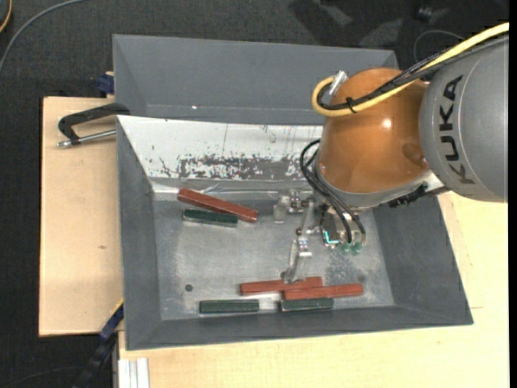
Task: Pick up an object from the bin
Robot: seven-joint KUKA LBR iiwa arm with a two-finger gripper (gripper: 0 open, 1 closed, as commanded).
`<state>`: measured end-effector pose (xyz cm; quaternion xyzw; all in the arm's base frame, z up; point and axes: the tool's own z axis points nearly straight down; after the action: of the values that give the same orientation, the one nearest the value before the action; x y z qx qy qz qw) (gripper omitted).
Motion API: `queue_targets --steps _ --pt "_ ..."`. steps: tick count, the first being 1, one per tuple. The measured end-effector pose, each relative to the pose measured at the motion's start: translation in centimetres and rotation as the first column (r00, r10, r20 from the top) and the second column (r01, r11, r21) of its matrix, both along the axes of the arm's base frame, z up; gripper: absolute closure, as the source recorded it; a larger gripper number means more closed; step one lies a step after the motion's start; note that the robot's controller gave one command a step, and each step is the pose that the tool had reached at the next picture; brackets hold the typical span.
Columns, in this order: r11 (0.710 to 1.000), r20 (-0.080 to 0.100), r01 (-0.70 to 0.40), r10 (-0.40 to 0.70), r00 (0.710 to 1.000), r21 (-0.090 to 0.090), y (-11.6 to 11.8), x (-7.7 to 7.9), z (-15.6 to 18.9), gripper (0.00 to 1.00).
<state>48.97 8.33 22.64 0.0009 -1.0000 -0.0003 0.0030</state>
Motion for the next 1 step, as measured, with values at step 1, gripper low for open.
queue_targets --steps 1 --pt "0.994 0.0 -0.109 0.109 0.994 0.0 -5.95 0.0 -15.97 0.0"
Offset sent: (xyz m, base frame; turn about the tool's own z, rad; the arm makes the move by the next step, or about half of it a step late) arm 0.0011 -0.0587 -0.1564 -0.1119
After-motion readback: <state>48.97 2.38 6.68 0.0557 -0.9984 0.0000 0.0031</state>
